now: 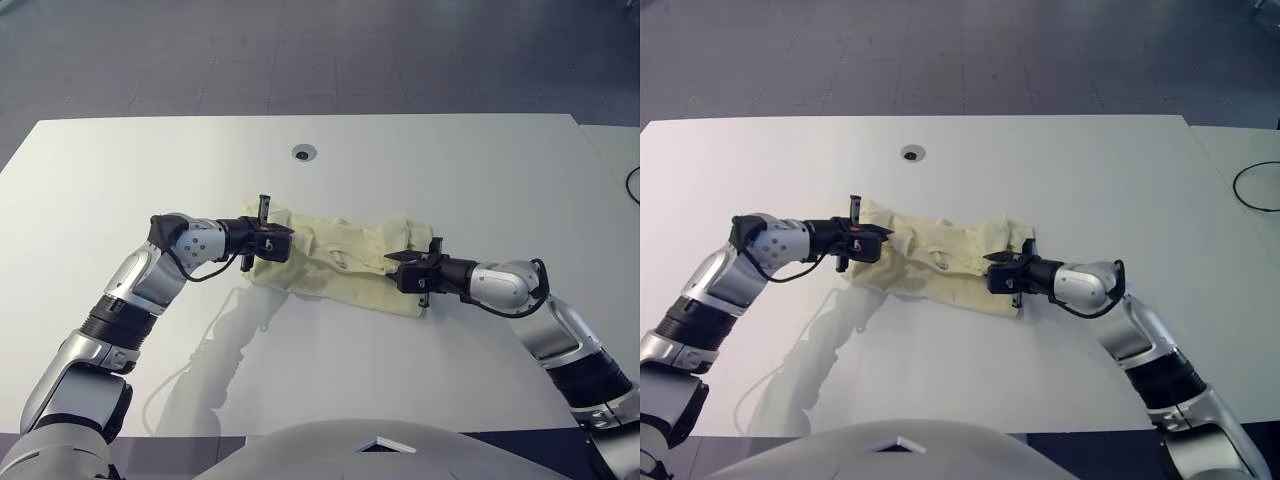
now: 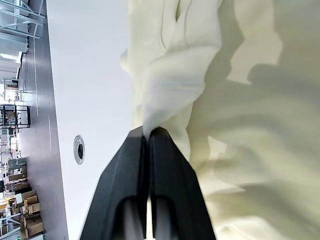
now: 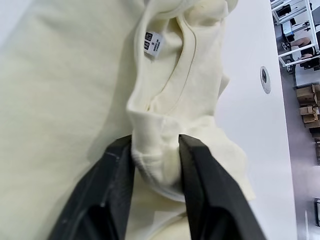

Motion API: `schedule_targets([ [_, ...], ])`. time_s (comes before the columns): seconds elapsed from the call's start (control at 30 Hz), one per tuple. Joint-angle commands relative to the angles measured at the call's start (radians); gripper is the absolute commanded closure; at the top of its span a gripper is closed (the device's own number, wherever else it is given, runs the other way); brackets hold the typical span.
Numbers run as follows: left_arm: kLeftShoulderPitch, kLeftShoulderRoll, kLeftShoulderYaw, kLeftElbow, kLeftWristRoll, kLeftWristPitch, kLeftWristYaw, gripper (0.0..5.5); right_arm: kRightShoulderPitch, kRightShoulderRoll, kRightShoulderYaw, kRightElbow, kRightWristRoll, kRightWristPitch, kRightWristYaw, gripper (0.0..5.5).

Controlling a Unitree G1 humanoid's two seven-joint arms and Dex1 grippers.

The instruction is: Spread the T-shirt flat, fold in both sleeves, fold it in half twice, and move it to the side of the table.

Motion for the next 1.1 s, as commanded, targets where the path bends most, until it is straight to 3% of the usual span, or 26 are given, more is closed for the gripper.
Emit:
schedule_targets([
  [0.03, -0.027, 0.013, 0.030, 0.012, -0.039, 0.011, -0.028, 5.50, -0.051, -0.012, -0.037, -0.027, 0.089, 0.041, 0.077, 4.81],
  [0.17, -0.045, 0.021, 0.051, 0.009, -0.112, 0.036, -0.088, 5.50, -0.125, -0.004, -0.058, 0.022, 0.167, 0.066, 0.137, 5.45],
  [0.23, -0.066, 0.026, 0.065, 0.028, -0.143, 0.043, -0.113, 5.50, -0.204, 0.016, -0.062, 0.099, 0.199, 0.067, 0.164, 5.49],
  [0.47, -0.326, -0.052, 0.070, 0.425, -0.151, 0.053, -0.112, 5.50, -0.618, 0.174, 0.001, 0.773, 0.126, -0.129, 0.138, 5.49],
  [0.67, -0.561, -0.187, 0.034, 0.849, -0.092, 0.057, -0.031, 5.50, -0.916, 0.334, 0.032, 1.274, 0.008, -0.234, -0.102, 5.49],
  [0.87, -0.740, -0.242, 0.025, 1.125, -0.018, 0.059, 0.145, 5.50, -1.100, 0.398, 0.017, 1.480, -0.056, -0.246, -0.328, 5.49],
  [1.1, -0.858, -0.259, 0.038, 1.230, 0.023, 0.075, 0.355, 5.50, -1.188, 0.396, -0.011, 1.530, -0.081, -0.244, -0.430, 5.49],
])
